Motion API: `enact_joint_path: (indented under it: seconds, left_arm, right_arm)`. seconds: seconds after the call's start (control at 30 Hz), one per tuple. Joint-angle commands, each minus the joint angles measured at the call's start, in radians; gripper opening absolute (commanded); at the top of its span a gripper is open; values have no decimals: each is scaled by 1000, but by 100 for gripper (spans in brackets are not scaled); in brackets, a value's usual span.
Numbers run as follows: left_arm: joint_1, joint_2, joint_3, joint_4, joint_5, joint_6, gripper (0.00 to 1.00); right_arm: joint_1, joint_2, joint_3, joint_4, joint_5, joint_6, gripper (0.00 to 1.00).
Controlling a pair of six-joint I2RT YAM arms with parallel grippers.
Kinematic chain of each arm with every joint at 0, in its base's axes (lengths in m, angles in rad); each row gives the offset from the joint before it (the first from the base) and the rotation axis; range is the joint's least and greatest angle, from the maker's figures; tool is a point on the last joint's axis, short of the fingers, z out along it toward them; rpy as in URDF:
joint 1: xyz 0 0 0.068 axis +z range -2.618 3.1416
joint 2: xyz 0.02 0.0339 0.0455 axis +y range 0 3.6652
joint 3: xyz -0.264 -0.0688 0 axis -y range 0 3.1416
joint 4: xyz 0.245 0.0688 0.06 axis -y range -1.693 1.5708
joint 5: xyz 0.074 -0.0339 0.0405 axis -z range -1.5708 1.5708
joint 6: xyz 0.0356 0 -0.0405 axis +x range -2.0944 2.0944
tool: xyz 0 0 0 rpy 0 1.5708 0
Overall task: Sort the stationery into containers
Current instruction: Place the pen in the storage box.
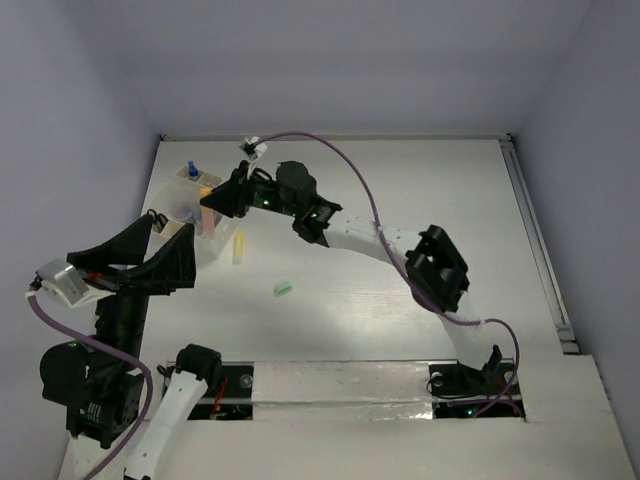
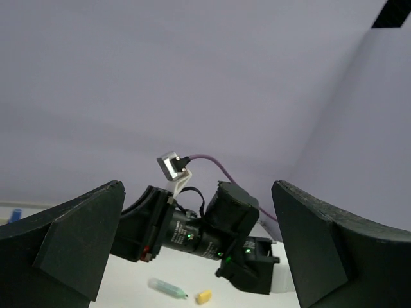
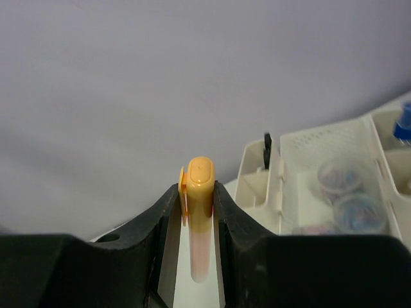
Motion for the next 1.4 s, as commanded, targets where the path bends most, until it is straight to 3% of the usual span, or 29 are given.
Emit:
enact_joint_path:
  seconds: [0.0, 0.27, 0.47, 0.73, 1.37]
  left_arm:
    - [-1, -16, -35, 77, -111, 37, 99]
    - [-1, -21, -157, 132, -120, 55, 99]
    - [47, -6, -201, 188, -8, 49, 99]
    - [65, 7, -207, 183, -8, 54, 99]
    - [74, 7, -210, 181, -8, 57, 99]
  right_arm:
    - [7, 113, 281, -33, -158, -33, 0]
    - [7, 448, 752, -190, -210, -93, 0]
    - [7, 519, 809, -118, -152, -103, 0]
    - [25, 566, 828, -3, -81, -47, 0]
    - [53, 661, 840, -15, -9, -116, 0]
